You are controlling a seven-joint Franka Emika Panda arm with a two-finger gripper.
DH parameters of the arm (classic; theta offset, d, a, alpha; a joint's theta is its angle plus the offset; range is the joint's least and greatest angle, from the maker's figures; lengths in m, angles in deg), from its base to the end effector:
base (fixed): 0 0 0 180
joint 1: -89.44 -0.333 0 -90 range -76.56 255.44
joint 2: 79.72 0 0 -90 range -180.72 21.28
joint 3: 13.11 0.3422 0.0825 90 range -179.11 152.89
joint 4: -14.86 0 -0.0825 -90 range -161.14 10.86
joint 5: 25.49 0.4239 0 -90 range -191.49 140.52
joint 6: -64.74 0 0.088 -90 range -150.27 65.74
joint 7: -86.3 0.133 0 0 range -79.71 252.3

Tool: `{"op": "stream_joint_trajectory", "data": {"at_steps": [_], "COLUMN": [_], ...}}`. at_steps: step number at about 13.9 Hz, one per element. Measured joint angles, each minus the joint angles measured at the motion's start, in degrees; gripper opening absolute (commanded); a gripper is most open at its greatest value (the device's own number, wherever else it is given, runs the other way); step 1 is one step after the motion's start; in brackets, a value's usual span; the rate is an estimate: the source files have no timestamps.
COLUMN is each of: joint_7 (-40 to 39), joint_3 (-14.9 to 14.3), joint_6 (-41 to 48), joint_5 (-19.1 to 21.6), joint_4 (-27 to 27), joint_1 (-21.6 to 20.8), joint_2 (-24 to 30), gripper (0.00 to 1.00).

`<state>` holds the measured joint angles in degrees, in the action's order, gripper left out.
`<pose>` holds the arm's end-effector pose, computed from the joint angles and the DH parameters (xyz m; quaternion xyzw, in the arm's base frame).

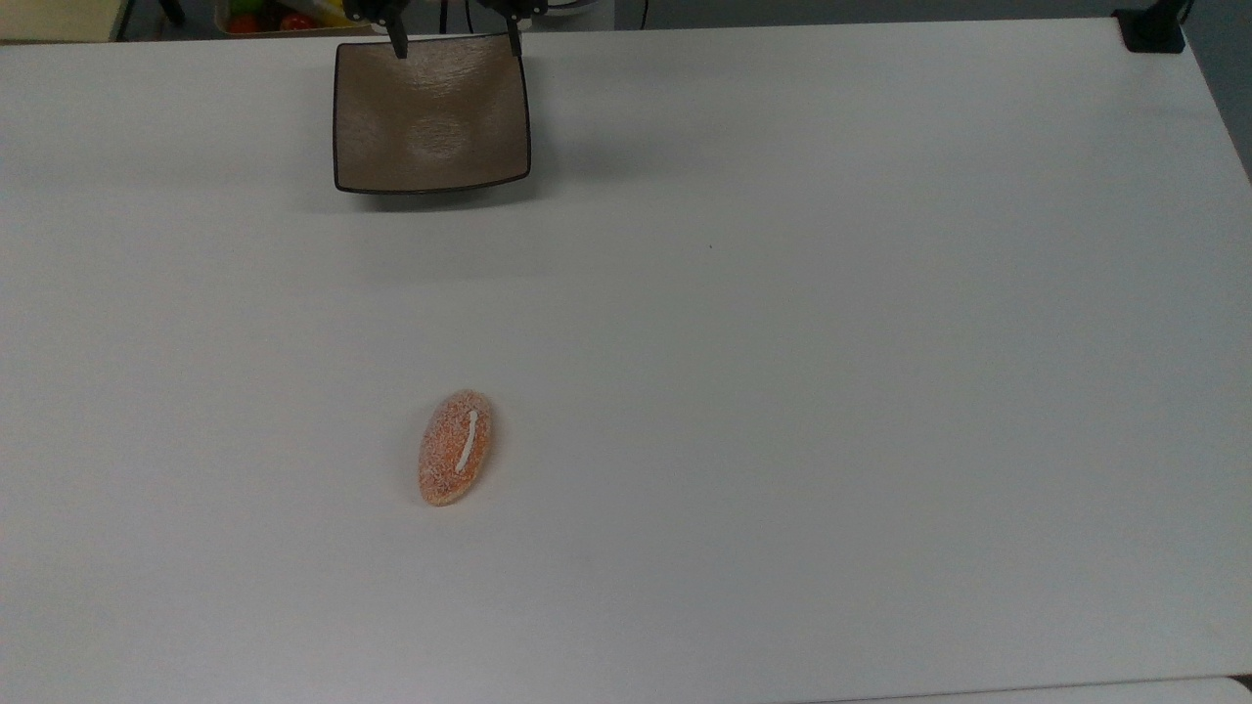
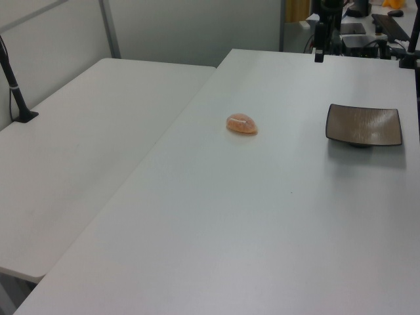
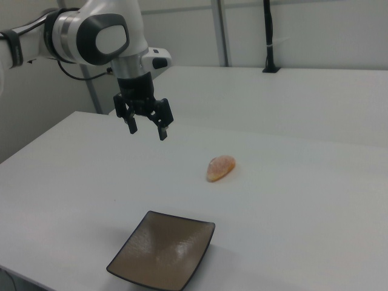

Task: Bread is placed on a ceramic plate

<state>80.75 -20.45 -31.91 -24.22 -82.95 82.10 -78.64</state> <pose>0.5945 0.0021 0.5758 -0.9988 -0.0471 0.0002 0.0122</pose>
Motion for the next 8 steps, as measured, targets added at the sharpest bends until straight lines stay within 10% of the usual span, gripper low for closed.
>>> {"op": "stream_joint_trajectory", "data": {"at_steps": [8], "joint_7": [0.3], "joint_3": [0.0], "joint_6": [-11.6], "joint_5": [0.0], "joint_4": [0.0], "joint_1": [0.0], "joint_2": [-3.6], "gripper": [1.0]}}
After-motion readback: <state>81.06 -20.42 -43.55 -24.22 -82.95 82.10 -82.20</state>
